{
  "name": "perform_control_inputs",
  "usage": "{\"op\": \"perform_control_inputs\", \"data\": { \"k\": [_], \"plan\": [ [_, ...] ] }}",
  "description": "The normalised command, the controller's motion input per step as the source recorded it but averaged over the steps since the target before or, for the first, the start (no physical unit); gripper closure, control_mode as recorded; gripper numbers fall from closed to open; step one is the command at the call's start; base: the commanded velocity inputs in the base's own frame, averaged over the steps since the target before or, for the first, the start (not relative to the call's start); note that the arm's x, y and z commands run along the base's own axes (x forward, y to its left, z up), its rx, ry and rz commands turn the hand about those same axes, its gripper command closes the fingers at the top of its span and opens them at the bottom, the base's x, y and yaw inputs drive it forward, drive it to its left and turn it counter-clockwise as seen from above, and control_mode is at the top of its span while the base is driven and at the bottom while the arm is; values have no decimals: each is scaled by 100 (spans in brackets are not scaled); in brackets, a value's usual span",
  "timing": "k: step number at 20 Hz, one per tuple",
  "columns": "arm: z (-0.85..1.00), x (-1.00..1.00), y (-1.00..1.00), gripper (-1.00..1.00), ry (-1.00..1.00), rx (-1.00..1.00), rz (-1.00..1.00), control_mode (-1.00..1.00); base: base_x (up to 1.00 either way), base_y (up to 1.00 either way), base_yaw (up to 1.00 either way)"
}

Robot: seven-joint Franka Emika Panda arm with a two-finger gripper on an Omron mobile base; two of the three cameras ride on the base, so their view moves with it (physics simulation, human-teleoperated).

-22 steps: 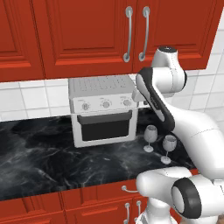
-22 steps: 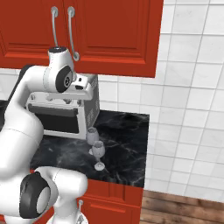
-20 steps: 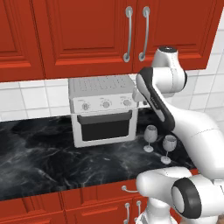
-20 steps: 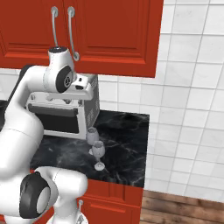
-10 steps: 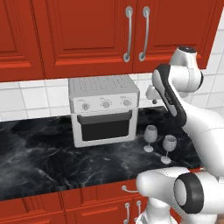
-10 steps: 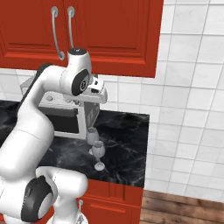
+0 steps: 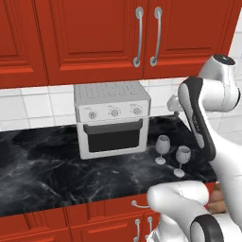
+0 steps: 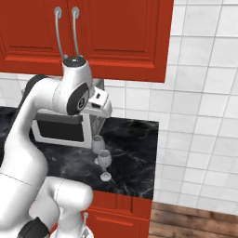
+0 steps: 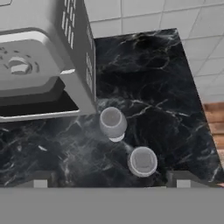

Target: Retrieve the wine glasses from the counter and place one next to each plate.

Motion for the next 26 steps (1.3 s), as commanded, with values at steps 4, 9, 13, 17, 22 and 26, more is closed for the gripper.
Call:
{"op": "perform_control_inputs", "data": {
  "k": [4, 9, 13, 17, 22, 26],
  "plan": [
    [1, -77, 0, -100, -10, 1, -20, -100, 0, 0, 0],
    [6, -55, 0, -100, 10, 30, -16, -100, 0, 0, 0],
    [7, -53, 0, -100, 11, 35, -20, -100, 0, 0, 0],
    [2, -56, 0, -100, 2, 27, -28, -100, 0, 0, 0],
    [0, -35, 0, -100, 2, 23, -29, -100, 0, 0, 0],
    [0, -7, 0, -100, 1, 19, -23, -100, 0, 0, 0]
  ]
}}
